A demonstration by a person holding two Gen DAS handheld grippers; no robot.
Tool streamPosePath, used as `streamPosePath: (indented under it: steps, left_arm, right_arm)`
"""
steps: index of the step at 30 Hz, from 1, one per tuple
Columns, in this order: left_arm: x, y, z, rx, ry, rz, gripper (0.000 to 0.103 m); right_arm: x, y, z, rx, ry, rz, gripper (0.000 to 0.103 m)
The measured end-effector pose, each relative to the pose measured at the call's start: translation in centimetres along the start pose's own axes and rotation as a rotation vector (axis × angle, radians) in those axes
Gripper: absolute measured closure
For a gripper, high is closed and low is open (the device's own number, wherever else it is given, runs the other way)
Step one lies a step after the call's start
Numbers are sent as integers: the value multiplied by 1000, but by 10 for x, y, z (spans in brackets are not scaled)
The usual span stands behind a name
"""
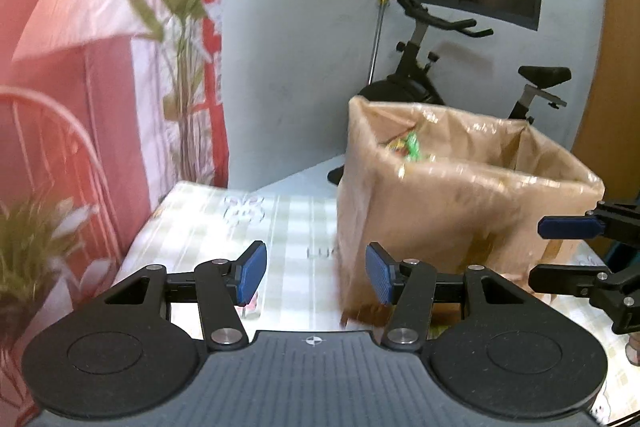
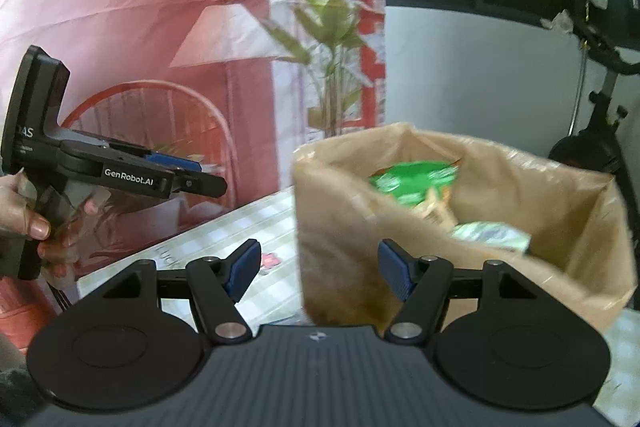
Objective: Organize snacks
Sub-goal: 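Move both tools back down to the snacks on the table, then grasp the dark round wrapped cake with the left tool while the right tool grasps the yellow bar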
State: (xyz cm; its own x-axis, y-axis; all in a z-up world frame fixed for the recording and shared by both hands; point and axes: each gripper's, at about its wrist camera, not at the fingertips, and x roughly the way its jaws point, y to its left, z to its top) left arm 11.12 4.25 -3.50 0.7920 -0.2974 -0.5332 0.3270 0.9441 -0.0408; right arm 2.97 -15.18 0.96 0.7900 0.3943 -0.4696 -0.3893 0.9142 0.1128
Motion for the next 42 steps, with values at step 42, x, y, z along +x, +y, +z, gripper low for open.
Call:
streamPosePath:
  steps: [42]
  left_arm:
    - [71,-2,-95,-26,234,-113,46]
  right_arm:
    - [137,14,-109,-158,444,150,38]
